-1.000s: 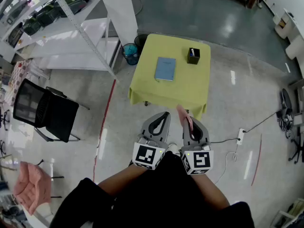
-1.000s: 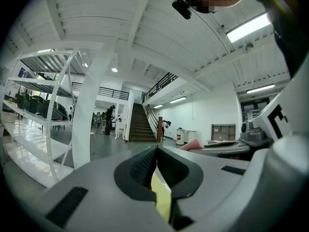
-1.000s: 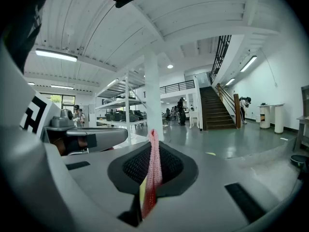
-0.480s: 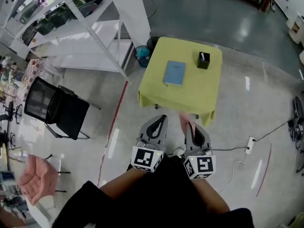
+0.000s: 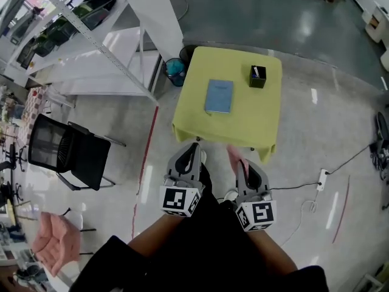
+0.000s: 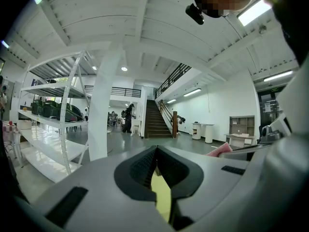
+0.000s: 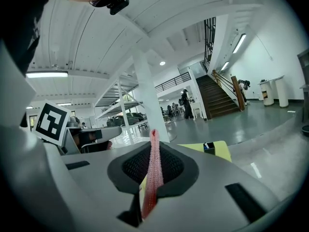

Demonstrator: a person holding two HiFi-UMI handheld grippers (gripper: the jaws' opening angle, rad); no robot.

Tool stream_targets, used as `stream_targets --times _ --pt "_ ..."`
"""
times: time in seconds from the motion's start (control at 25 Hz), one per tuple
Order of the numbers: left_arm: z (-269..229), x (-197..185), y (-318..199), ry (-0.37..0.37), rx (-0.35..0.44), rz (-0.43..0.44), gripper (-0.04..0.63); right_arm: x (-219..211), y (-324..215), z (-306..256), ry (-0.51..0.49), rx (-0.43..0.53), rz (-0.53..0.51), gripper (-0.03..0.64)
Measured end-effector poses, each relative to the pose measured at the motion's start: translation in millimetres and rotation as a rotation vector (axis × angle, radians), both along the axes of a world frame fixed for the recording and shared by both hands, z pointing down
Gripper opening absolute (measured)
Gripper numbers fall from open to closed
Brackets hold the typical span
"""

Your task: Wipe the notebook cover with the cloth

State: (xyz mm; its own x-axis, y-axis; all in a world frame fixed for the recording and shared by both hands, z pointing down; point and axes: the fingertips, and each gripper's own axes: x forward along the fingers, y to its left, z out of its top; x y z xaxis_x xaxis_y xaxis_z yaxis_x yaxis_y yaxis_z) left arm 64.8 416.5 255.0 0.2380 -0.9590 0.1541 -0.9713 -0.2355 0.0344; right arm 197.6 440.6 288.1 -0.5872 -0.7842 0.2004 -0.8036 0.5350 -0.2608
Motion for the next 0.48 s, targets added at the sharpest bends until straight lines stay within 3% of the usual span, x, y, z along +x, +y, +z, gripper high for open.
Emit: stream_targets --times 0.48 --pt "33.6 -49.6 -128.4 0.056 -0.071 0.079 0.015 -36.4 -128.6 17.0 0.082 -0.046 0.129 0.038"
